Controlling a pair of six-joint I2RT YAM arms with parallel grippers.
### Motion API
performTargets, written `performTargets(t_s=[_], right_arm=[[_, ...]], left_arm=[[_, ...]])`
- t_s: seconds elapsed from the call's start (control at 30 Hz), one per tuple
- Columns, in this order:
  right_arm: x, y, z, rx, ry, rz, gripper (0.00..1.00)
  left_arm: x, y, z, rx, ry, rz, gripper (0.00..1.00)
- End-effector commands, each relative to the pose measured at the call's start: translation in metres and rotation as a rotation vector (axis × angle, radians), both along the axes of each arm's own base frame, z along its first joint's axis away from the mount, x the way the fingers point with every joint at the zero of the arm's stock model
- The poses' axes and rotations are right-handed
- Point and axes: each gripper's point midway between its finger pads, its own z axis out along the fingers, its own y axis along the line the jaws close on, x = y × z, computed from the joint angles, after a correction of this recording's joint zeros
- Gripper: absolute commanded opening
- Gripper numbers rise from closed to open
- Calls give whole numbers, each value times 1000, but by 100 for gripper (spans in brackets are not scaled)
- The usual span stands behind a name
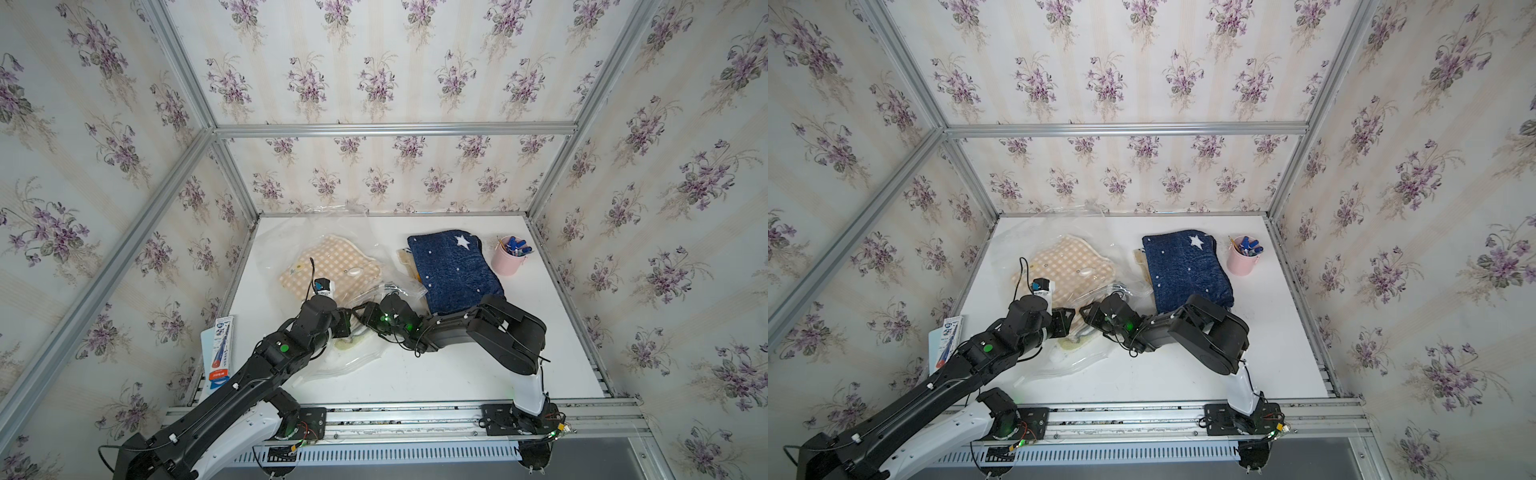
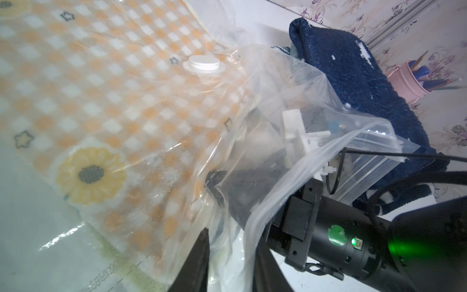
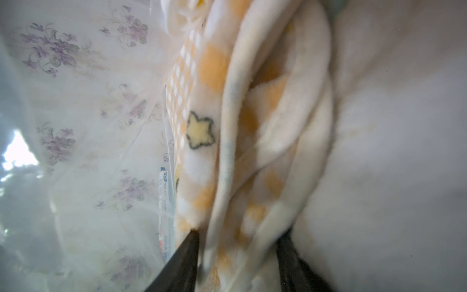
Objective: Take the blanket out of the vacuum bag
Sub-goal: Take out the blanket from the vacuum bag.
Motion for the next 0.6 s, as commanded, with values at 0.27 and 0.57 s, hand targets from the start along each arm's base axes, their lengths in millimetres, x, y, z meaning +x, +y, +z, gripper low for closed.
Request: performTargets(t_s=[0.27,0.57], right_arm=[[-4,7,37,78,-63,48,32],[1,16,30,86,-47,36,49]], left_arm=[[4,-1,1,-1,-11,5,29],[3,1,4,-4,-19,15,30]])
